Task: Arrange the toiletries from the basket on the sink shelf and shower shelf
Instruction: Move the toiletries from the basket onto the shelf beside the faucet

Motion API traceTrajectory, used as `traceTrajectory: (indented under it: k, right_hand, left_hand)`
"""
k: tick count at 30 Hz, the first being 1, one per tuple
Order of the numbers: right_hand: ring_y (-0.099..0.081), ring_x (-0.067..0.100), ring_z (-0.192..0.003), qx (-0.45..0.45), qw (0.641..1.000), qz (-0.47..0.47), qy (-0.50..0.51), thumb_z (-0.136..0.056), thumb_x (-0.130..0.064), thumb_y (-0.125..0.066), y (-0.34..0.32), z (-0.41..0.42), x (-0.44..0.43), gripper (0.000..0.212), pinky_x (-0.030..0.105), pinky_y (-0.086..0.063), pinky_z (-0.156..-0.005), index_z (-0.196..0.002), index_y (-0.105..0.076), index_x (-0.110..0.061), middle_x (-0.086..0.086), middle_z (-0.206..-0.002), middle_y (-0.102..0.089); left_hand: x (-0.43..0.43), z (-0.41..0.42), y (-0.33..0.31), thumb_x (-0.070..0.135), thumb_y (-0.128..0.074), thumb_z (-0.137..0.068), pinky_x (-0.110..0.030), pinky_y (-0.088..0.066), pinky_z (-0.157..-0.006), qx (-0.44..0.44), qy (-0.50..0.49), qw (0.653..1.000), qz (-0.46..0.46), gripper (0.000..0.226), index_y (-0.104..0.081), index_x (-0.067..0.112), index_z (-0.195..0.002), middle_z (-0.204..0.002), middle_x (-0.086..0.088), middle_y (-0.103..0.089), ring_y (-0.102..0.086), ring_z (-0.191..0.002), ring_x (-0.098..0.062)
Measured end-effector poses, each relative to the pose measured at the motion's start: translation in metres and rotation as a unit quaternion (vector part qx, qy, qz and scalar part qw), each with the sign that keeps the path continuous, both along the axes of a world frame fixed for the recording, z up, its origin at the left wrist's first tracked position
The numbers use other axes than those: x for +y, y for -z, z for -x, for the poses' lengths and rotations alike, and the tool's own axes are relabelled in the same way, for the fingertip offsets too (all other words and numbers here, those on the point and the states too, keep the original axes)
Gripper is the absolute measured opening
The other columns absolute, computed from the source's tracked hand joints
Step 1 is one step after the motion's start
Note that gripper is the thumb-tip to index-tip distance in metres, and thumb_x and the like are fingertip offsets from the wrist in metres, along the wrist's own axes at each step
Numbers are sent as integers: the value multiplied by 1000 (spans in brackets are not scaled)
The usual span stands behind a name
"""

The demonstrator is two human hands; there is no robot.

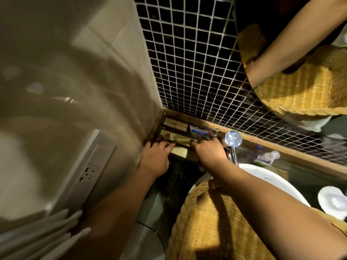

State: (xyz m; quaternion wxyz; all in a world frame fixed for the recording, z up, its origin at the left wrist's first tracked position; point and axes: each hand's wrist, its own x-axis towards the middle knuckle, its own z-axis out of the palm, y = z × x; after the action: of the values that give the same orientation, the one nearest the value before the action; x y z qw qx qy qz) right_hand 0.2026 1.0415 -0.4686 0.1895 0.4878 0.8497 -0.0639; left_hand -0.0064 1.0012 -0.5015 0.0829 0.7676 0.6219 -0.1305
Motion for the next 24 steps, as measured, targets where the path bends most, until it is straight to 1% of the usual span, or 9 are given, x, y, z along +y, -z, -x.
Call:
traceTrajectory:
  k: [2,4,5,7,9,12,14,19,24]
  right_hand:
    - [-59,28,-118,3,1000,12,3,-90,-14,-60,5,4,-2,42,51,-20,-118,-132,-57,-15,5,-116,-69]
    - [-62,26,-111,10,1000,27,6,-92,-15,-57,9,6,-3,29,49,-26,-114,-120,-63,-14,4,-108,-70]
    - [-62,27,-112,15,999,33,8,-94,-16,-54,11,5,-4,25,48,-27,-113,-117,-64,-14,5,-108,-70]
    - [-57,29,-120,18,999,43,-1,-97,-19,-49,14,-1,-4,28,48,-28,-112,-120,-64,-12,8,-120,-66]
    - [-48,31,-129,8,998,57,-28,-99,-20,-45,16,-6,-5,37,49,-29,-114,-132,-58,-11,10,-136,-57]
    - [-27,34,-145,10,997,71,-36,-102,-23,-37,17,-6,-9,48,49,-15,-120,-147,-41,-8,12,-154,-38]
    - [-18,33,-149,19,997,73,-22,-103,-25,-33,16,-5,-9,52,47,-9,-120,-151,-33,-6,14,-158,-32]
    - [-17,27,-150,53,993,80,-62,-103,-26,-29,19,-5,-9,57,40,-6,-121,-156,-18,-8,14,-161,-24]
    - [-19,26,-149,40,993,86,-78,-103,-29,-31,26,-1,-8,59,38,-8,-120,-156,-18,-8,14,-162,-23]
  left_hand:
    - [-1,-5,5,39,-57,-85,-53,-16,-116,10,-6,1000,13,77,-25,33,-155,-154,-2,-41,-38,-139,-28]
    - [-1,-8,8,40,-56,-86,-54,-1,-119,21,-10,1000,19,79,-22,31,-156,-159,-4,-32,-28,-146,-30]
    - [0,-9,10,40,-56,-86,-53,4,-120,28,-8,999,19,80,-20,30,-157,-162,-4,-27,-22,-148,-31]
    - [0,-11,12,40,-56,-87,-50,11,-118,39,1,999,20,81,-18,30,-157,-165,-6,-18,-12,-151,-32]
    - [0,-13,14,40,-57,-87,-49,10,-119,45,-1,999,22,82,-17,29,-158,-166,-7,-14,-8,-152,-32]
    - [-1,-16,16,40,-56,-88,-49,6,-121,45,-7,998,33,82,-15,29,-158,-167,-8,-10,-5,-153,-31]
    - [1,-16,16,40,-55,-87,-47,7,-122,41,-8,998,43,83,-12,29,-158,-167,-7,-7,-1,-153,-29]
    - [2,-17,19,36,-56,-87,-44,3,-124,26,-10,998,51,90,-2,27,-159,-167,-10,2,2,-153,-30]
    - [0,-21,24,40,-57,-87,-45,2,-122,40,-9,998,54,92,-2,21,-159,-166,-17,1,-1,-152,-34]
